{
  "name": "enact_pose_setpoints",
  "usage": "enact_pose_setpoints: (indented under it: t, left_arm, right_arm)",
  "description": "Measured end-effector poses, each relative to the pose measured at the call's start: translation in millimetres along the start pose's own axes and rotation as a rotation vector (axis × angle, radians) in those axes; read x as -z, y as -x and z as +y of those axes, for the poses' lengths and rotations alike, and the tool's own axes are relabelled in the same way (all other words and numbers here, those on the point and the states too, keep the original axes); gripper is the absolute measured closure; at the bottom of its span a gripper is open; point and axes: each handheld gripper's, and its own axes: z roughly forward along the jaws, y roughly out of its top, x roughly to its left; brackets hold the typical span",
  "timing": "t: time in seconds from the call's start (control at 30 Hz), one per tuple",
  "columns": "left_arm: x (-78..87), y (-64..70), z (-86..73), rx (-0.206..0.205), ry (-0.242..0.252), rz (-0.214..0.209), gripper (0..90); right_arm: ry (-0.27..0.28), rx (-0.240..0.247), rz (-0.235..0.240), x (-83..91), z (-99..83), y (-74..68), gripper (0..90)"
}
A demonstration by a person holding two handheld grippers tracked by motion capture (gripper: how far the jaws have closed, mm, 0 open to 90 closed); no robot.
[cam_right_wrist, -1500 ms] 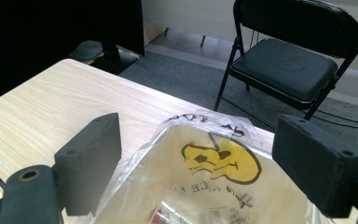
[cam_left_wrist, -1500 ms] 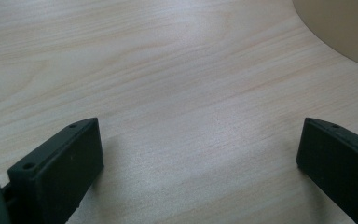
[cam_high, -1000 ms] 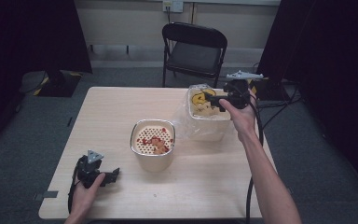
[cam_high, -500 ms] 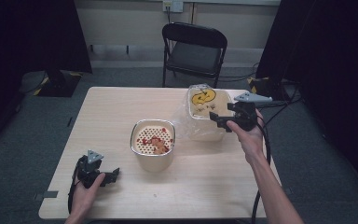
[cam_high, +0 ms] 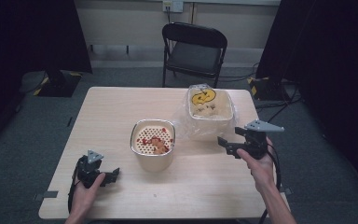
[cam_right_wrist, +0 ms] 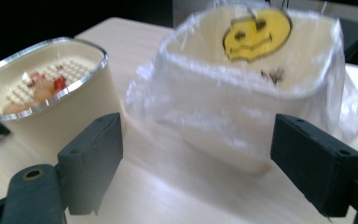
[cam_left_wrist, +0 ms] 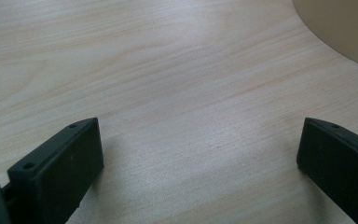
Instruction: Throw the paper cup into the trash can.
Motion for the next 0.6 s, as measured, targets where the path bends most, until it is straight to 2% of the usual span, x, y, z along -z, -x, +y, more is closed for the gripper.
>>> enact_pose_setpoints:
  t: [0.17, 0.33, 0.57, 0.6]
  left_arm:
    - [0.0, 0.2, 0.0, 0.0, 0.0, 0.003, 0.0]
    - [0.1, 0.1, -0.1, -0.001, 0.0, 0.001, 0.0]
    - [0.0, 0.1, 0.0, 0.0, 0.0, 0.001, 0.0]
    - [0.0, 0.0, 0.0, 0.0, 0.0, 0.0, 0.0]
  right_arm:
    - [-0.044, 0.015, -0.03, 4.2, -23.6, 2.1, 16.3]
    - [-0.086, -0.013, -0.033, 2.9, -50.5, 6.2, 16.3]
    - [-0.12, -0.051, -0.046, -9.5, -85.3, 15.7, 17.8]
    - [-0.157, -0.044, -0.052, -13.2, -90.2, 17.0, 17.8]
